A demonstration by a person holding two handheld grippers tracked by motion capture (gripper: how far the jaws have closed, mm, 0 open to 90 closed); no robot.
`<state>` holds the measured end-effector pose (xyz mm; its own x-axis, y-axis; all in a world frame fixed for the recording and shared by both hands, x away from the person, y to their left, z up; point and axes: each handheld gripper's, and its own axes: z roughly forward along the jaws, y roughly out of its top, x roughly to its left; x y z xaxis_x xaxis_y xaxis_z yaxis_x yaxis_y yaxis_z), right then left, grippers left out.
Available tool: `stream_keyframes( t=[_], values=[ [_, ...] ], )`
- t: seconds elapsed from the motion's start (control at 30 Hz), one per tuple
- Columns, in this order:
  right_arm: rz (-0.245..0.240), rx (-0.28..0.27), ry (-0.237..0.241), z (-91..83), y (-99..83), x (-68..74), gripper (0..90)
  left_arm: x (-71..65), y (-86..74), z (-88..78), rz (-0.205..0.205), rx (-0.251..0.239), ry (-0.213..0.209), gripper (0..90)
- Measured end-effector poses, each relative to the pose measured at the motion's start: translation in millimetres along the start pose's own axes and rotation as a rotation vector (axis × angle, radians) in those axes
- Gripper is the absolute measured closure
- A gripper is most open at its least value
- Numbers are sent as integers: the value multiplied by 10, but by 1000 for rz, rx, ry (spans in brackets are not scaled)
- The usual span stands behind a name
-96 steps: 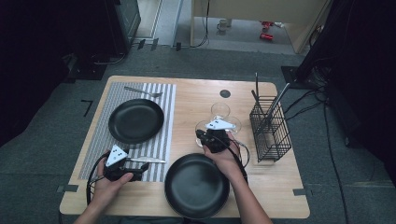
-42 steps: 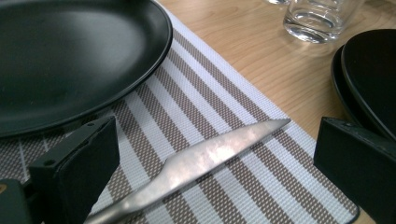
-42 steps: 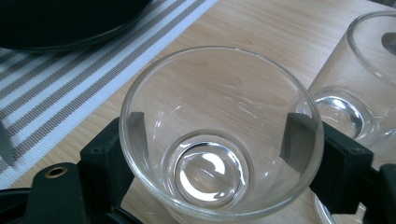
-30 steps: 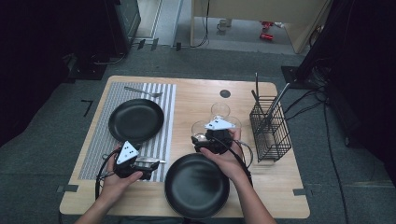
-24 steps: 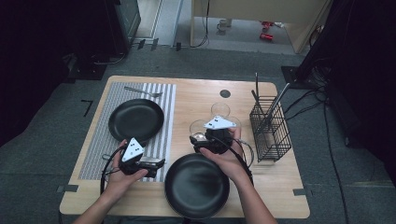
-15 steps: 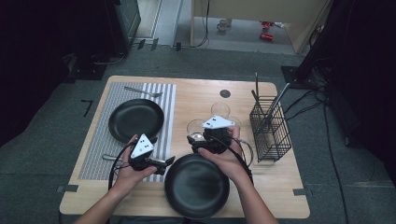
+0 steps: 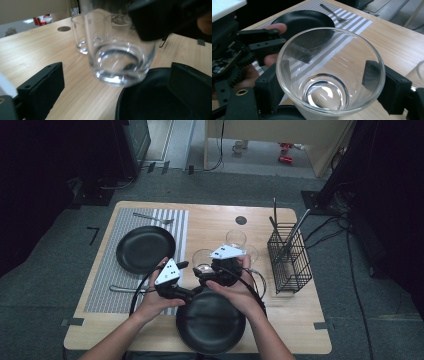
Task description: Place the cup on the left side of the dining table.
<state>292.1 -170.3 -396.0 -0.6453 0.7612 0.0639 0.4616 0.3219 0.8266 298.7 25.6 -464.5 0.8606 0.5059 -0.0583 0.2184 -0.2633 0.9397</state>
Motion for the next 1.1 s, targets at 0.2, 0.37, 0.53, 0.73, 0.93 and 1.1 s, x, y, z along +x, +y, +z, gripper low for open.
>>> stream_keyframes(
  t=[0.2,0.37,0.53,0.73,0.93,1.1],
  values=[
    [-7,7,32,21,14,74,198,6,67,43,-2,-49,-32,145],
    [-3,11,58,32,15,112,197,21,90,43,14,-86,-52,196],
    [-5,10,69,28,17,115,197,35,89,45,17,-90,-74,217],
    [9,-3,115,19,-12,100,188,20,52,11,28,-104,-70,221],
    [5,-51,147,-113,-45,98,137,68,-7,-48,-11,-89,-34,221],
    [40,-99,150,-286,-97,26,132,121,-39,-119,-31,-94,-1,221]
  ],
)
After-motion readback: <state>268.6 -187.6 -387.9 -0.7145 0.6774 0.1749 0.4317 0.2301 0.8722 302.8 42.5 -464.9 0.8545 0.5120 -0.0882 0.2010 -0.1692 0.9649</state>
